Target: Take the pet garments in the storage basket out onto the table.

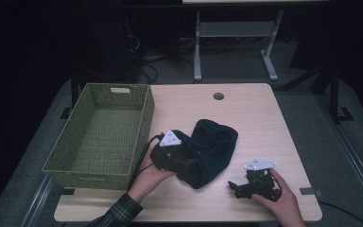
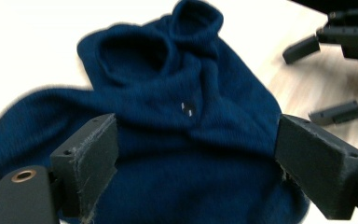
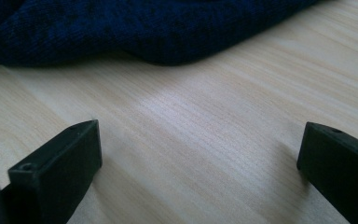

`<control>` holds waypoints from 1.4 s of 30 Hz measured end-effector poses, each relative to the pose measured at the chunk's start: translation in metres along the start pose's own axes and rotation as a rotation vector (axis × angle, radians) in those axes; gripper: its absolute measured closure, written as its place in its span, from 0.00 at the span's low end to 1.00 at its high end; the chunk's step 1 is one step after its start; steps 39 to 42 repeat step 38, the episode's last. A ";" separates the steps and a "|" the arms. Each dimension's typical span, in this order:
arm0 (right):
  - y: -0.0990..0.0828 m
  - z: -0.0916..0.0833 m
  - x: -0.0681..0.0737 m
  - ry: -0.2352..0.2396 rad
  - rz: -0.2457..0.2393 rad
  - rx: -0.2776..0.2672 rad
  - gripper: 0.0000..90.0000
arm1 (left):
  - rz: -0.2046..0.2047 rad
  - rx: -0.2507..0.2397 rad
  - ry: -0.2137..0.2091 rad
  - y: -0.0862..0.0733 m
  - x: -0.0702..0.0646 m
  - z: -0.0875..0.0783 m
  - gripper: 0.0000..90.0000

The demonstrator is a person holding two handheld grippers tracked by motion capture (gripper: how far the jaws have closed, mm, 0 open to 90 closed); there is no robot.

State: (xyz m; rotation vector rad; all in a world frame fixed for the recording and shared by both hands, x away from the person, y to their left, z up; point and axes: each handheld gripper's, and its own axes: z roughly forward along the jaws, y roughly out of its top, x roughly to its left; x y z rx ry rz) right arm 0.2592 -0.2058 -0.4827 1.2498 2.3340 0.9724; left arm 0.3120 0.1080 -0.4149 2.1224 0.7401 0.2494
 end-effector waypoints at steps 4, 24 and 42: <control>0.000 0.000 0.000 0.000 0.000 0.000 0.00 | -0.005 0.013 0.008 -0.011 -0.001 -0.002 0.14; 0.000 0.000 0.000 0.000 0.000 0.000 0.00 | 0.018 0.166 0.049 -0.059 -0.024 0.004 0.14; 0.000 0.000 0.000 -0.001 -0.001 0.000 0.00 | 0.057 0.126 0.061 -0.073 -0.026 0.009 0.14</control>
